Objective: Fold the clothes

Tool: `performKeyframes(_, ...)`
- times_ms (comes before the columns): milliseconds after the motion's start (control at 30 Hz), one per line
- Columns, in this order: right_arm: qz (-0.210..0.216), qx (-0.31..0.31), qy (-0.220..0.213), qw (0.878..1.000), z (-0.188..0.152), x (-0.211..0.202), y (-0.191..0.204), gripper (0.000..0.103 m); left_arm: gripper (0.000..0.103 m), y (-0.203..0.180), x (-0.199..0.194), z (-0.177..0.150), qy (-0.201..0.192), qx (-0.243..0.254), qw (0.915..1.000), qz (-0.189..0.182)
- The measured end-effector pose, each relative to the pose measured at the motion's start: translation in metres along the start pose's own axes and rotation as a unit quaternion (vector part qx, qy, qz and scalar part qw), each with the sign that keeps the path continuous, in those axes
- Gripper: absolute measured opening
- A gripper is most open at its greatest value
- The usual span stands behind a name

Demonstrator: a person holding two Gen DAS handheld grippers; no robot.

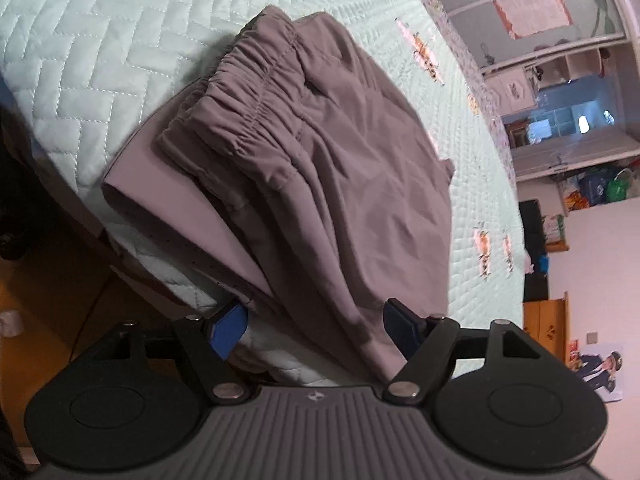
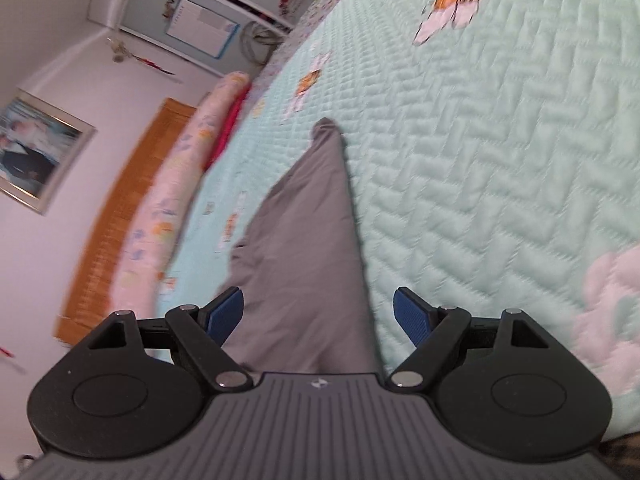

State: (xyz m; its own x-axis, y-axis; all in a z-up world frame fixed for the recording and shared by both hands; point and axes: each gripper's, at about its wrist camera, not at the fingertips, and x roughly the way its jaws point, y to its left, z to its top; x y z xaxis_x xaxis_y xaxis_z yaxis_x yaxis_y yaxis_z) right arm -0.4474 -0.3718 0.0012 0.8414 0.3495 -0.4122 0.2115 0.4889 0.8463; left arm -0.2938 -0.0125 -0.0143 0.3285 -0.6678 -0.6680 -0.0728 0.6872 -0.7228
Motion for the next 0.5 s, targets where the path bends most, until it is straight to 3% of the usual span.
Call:
performKeyframes(167,0.04,0.032,0.007,0.999,0.001,0.003,-0.015,0.082,0.077,0.005,-0.005,0.003,-0.037,-0.021,0.9984,-0.036)
performKeyframes(333,0.046,0.038,0.015,0.998,0.007,0.01,-0.013,0.082,0.077,0.013,-0.006,-0.001,-0.049,-0.037,0.9967,-0.053)
performKeyframes(500,0.052,0.043,0.022,0.997,0.013,0.017,-0.011,0.082,0.076,0.008,-0.013,0.003,-0.066,-0.017,0.9955,-0.066)
